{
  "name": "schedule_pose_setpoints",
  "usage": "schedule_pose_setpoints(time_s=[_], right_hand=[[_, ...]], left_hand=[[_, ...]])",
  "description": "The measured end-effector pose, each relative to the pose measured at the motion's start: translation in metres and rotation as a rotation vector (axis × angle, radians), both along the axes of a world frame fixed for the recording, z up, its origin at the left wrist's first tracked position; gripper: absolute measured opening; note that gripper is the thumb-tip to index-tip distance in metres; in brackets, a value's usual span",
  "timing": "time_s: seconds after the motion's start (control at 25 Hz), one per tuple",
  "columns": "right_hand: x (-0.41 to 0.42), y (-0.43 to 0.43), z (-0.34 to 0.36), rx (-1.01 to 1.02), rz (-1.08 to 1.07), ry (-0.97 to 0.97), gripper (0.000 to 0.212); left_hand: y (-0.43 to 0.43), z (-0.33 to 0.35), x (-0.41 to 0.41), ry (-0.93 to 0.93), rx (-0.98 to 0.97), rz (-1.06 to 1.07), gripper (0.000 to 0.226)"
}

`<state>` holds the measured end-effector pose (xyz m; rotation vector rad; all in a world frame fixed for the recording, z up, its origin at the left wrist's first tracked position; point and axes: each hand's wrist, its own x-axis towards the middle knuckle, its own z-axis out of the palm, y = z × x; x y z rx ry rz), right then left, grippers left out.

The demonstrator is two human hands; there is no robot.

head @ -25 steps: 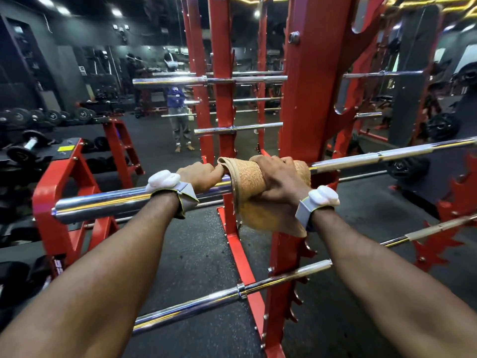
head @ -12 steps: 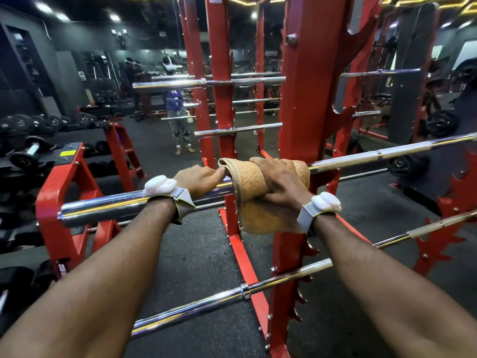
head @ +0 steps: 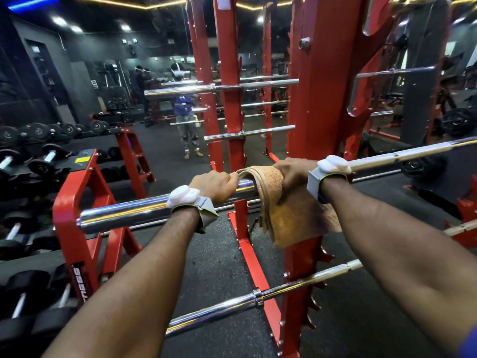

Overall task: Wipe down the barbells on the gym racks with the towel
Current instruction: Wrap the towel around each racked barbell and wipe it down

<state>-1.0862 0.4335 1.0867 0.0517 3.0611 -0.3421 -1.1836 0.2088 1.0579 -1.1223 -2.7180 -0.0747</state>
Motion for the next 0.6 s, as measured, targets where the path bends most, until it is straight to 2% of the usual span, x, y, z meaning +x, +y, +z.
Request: schedule_pose_setpoints(time_s=[0.04,0.12,0.2,0.28,0.36,0.48,0.6], right_hand=[[0.006,-0.002,-0.004,0.034,-0.028,0.065,0.056],[0.016,-0.01,-0.031,0.268,-0.146,0.293,0.051],[0.021,-0.028,-0.068,0.452,-0.304,0.536,0.055],[0.023,-0.039,-0.081,0.424,-0.365,0.671,0.064],[0.023,-0.033,-0.07,0.389,-0.31,0.608,0.065],[0.022,-0.018,-0.03,0.265,-0.174,0.337,0.049],[0.006,-0.01,0.0,0.11,-0.046,0.003,0.046]], left_hand=[[0.002,0.0,0.0,-0.009,-0.004,-0.002,0.056],[0.003,0.001,0.0,-0.029,0.008,0.01,0.057],[0.004,0.001,0.0,-0.041,0.019,0.014,0.056],[0.004,0.001,0.001,-0.029,0.026,0.02,0.055],[0.003,0.001,0.002,0.009,0.019,0.015,0.054],[0.005,0.0,0.001,0.014,0.009,0.012,0.055],[0.006,0.0,-0.004,-0.002,0.015,0.032,0.056]])
